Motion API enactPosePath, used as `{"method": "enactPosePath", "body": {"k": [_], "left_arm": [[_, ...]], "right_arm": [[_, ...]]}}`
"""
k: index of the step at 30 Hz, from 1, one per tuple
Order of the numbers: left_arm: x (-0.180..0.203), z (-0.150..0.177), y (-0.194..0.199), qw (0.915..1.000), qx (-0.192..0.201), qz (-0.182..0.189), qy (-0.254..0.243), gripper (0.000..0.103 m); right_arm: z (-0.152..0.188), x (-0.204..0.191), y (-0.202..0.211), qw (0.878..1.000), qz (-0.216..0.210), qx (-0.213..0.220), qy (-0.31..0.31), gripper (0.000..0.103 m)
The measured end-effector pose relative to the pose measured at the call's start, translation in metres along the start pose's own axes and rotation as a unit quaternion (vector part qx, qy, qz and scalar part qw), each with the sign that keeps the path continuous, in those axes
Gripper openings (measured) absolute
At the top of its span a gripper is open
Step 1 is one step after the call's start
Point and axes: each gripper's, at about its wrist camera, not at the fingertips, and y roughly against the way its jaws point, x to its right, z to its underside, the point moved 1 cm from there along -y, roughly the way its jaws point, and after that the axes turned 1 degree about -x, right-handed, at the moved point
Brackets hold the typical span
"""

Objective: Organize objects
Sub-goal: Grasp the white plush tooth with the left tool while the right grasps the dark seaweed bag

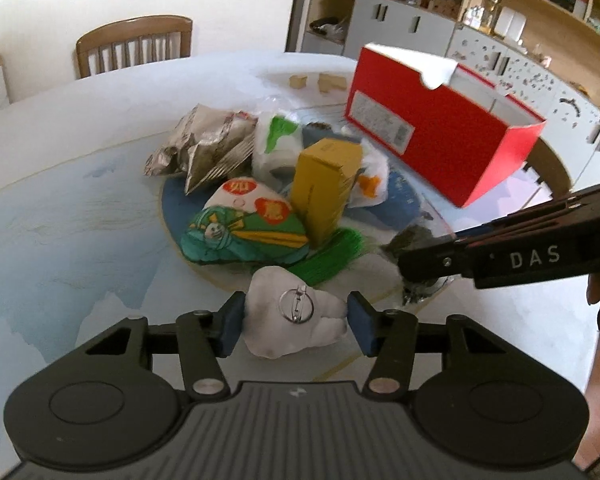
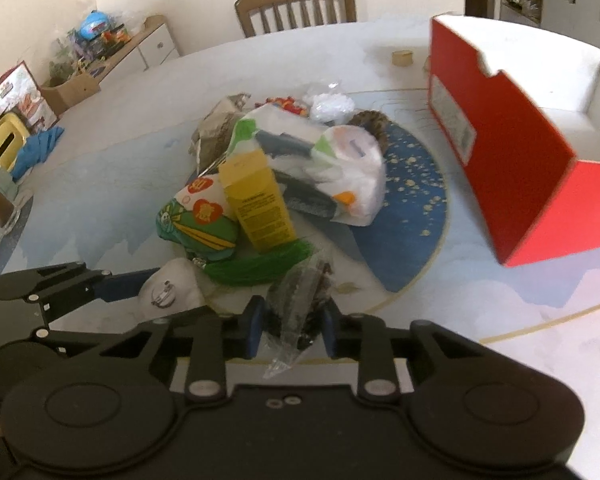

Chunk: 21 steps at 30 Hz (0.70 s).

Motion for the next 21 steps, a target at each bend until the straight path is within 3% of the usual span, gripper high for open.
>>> {"method": "enactPosePath", "body": {"k": [10,21], "left_arm": [[0.012,-0.036,0.029,0.9992,0.022,0.033,-0.008,0.054],[0.054,-0.105,0.036,0.9953,0.053,0.071,-0.04,0.054]], "right_arm": [[0.004,0.046,0.071,0.994,0.049,0.063,-0.07,0.027],[-0.001,0.099,0.142,0.981,0.099,0.13,-0.105,0.027]]}}
